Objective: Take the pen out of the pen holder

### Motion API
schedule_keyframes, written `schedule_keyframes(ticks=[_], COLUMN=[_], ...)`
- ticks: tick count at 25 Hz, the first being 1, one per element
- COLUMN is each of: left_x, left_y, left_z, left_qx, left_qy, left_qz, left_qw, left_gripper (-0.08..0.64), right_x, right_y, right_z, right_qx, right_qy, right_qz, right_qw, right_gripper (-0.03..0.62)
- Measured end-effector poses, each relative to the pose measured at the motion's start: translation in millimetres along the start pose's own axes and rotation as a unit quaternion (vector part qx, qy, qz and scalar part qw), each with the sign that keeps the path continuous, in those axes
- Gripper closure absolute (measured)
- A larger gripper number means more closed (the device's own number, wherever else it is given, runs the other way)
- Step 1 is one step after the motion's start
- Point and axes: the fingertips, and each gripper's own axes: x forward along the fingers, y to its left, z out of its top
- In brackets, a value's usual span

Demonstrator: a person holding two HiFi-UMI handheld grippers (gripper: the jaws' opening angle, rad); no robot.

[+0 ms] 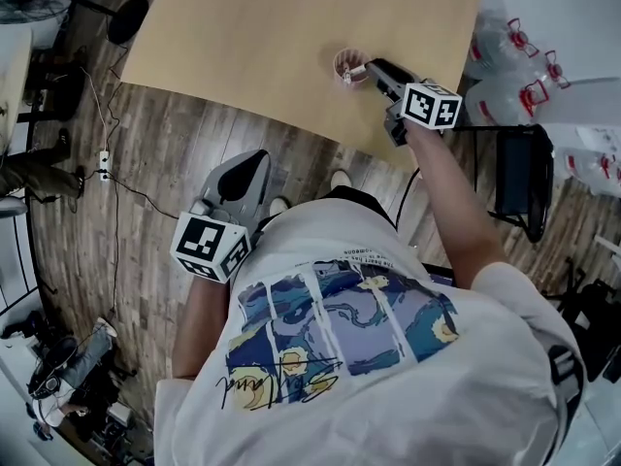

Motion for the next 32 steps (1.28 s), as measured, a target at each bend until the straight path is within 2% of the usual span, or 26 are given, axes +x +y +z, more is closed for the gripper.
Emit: schedule_keyframes(ticks=[6,18,32], left_x=[0,-11,-29], left_y=[1,6,16], left_z=[1,-3,-7], left_qx=[0.002,0.009,0.009], left_qy=[-0.001,0.002,-0.012], left_qz=[0.002,-0.011,-0.039], left_qw=[1.0,0.9999,0.9991], left_gripper=[0.552,0.552,0.552], right_x=[3,-5,-37], right_y=[-1,7,26], right_z=[3,16,52], right_qx=[-0.004,-0.028,-0.063], right_qy=[-0.008,-0.02,-0.064], right_qz=[-0.009,-0.029,-0.071], right_qw=[1.0,0.999,0.993], right_gripper=[0.541,0.541,0.538])
